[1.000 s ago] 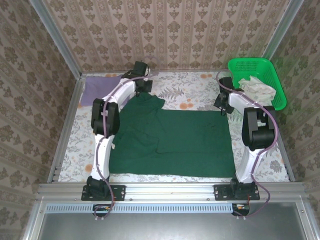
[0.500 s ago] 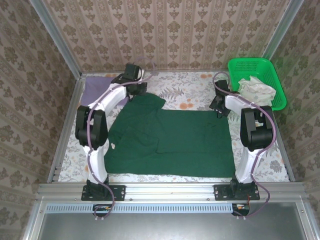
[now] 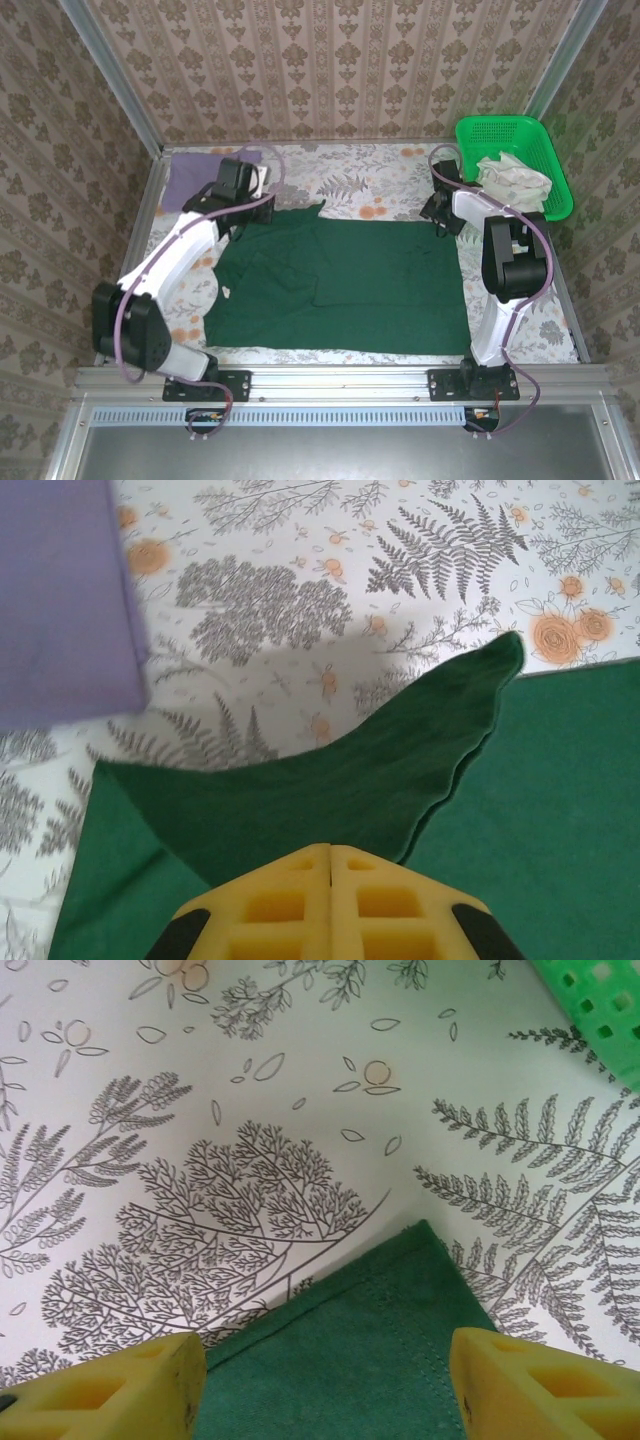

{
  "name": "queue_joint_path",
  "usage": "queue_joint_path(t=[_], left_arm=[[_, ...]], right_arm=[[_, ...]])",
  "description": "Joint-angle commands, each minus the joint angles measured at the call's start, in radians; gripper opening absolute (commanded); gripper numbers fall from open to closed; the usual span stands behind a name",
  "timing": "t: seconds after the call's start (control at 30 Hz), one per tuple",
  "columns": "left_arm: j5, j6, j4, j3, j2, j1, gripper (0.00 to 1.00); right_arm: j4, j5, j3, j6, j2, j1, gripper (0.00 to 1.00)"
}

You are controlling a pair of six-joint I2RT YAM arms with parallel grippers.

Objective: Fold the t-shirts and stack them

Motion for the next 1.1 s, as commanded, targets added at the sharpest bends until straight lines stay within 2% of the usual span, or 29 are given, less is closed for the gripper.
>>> queue_joint_path(t=[0.0,0.3,0.47,0.6,0.8,1.07], left_arm=[[-0.04,-0.074,-0.046,-0.09,-0.12,-0.004,0.0],[-0.134,-0.204,-0.159,-0.237,-0.333,0.003,0.0],[-0.183,-0.307,-0.208,-0.29,-0.397,0.02,0.0],[-0.174,-0.363,-0.2,-0.334,-0.454,0.061,0.0],[-0.147,-0.372,-0.219,-0.352,-0.477,0.121,0.0],[-0.129,-0.376,-0.22,-0.369,-0.485,0.143,0.0]], right_arm=[[-0.052,-0.01,-0.002,-0.005,-0.029,-0.007,0.68],[-0.056,-0.023,0.002,0.006,-0.022,-0.007,0.68],[-0.086,-0.018,0.002,0.005,-0.014,-0.006,0.67],[-0.099,-0.011,0.002,0.006,-0.002,-0.007,0.67],[-0.083,-0.016,0.005,0.012,-0.002,-0.008,0.67],[-0.086,-0.044,0.059,0.037,0.026,-0.01,0.65]])
